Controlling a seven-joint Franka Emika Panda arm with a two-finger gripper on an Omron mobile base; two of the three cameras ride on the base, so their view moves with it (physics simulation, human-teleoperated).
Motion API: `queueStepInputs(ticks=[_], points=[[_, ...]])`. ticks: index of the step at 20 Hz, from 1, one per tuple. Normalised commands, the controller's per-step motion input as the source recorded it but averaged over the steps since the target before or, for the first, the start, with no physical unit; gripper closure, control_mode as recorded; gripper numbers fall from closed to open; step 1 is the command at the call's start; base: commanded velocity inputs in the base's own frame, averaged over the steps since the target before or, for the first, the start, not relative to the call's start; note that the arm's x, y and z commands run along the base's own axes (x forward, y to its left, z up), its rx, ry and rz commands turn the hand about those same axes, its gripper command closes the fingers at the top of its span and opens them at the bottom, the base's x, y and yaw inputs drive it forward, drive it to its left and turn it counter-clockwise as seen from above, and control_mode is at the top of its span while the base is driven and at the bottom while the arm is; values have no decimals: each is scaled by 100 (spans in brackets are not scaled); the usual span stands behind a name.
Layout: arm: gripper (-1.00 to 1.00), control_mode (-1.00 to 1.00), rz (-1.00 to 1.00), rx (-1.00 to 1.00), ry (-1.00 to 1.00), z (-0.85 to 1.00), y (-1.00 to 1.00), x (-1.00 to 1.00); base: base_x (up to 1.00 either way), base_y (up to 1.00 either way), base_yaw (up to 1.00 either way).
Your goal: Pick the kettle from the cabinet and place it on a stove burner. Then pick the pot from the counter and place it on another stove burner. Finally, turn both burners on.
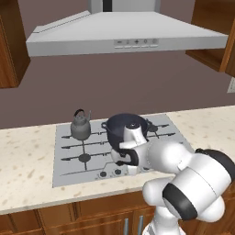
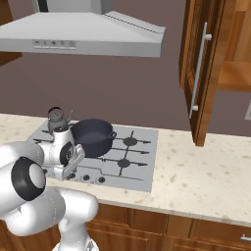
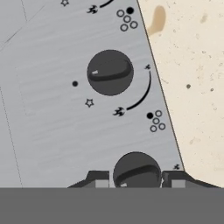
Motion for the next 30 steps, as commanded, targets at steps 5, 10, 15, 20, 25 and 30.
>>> queueStepInputs(ticks=[5, 10, 15, 20, 25, 30], points=[[100, -100, -2, 0, -5, -5, 0, -10, 0, 0, 0], [100, -100, 1, 0, 0, 0, -1, 2, 0, 0, 0], [100, -100, 7, 0, 0, 0, -3, 0, 0, 0, 0], [100, -100, 12, 0, -1, -7, 0, 0, 0, 0, 0], [100, -100, 14, 0, 0, -13, 0, 0, 0, 0, 0], [100, -100, 15, 0, -1, -16, 0, 0, 0, 0, 0]])
